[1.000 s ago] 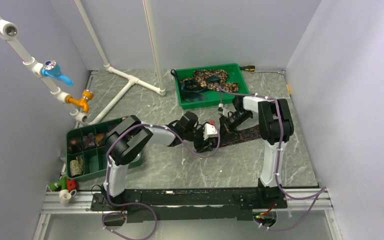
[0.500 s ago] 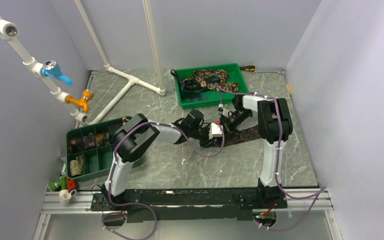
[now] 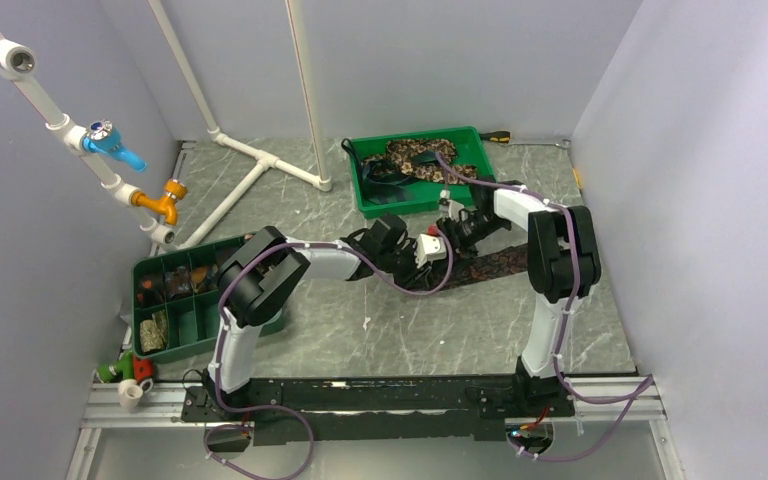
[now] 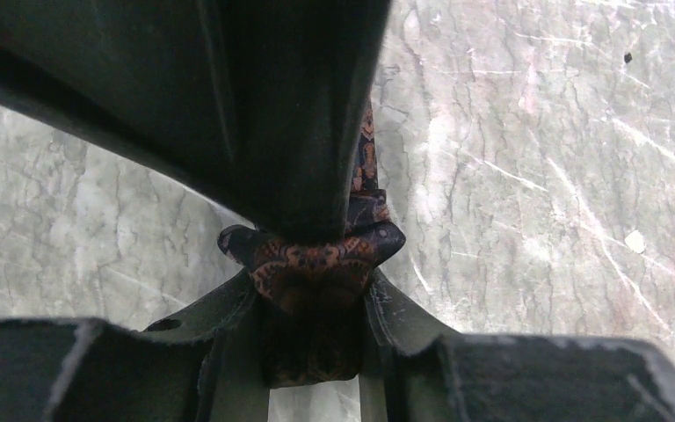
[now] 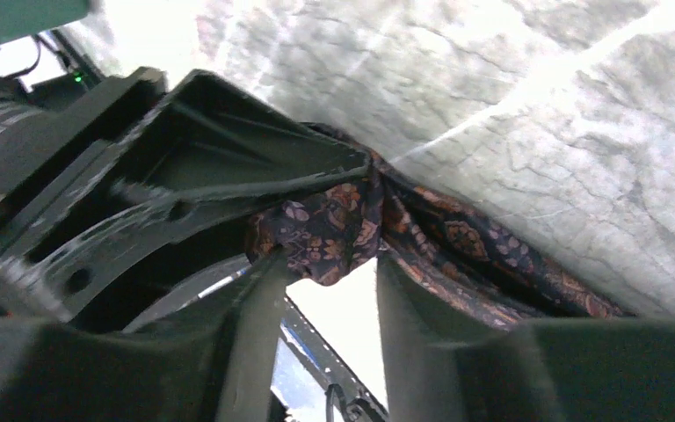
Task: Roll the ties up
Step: Roll the tie at the center of the board.
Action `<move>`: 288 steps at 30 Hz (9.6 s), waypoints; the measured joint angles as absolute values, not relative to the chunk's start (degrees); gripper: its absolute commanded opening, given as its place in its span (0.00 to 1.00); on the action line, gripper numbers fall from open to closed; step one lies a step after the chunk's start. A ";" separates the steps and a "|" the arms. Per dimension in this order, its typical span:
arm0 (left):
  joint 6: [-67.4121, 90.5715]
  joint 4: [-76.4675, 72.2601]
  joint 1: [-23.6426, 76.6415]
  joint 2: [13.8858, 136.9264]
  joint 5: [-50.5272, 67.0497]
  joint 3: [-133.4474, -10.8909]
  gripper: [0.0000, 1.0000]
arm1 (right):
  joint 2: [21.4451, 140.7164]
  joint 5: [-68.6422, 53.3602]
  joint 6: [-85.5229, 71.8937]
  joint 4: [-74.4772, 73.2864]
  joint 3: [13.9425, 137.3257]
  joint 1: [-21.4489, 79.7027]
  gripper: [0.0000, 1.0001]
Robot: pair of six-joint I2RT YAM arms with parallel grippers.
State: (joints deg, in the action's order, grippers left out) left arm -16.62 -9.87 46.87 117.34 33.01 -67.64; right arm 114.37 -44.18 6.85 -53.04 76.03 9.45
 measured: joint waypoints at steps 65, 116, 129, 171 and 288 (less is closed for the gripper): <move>-9.28 -41.80 42.50 110.28 36.58 -43.46 0.99 | 120.51 -31.11 7.29 -56.60 81.43 12.10 0.00; -18.85 -17.08 46.41 117.19 32.73 -64.01 0.02 | 117.95 -51.90 6.85 -55.09 80.03 10.59 0.53; -20.45 -12.71 45.93 117.27 33.85 -65.89 0.27 | 120.77 -51.59 8.62 -56.29 80.51 11.29 0.00; -21.45 -17.56 47.35 115.87 30.76 -62.30 0.22 | 116.92 -43.48 9.34 -57.12 81.28 10.94 0.50; -18.61 -19.00 46.28 113.84 30.13 -59.13 0.23 | 116.92 -51.59 10.63 -60.23 79.61 11.07 0.59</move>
State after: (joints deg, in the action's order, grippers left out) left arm -18.61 -19.00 46.28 113.84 30.13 -59.13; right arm 116.92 -51.59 10.63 -60.23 79.61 11.07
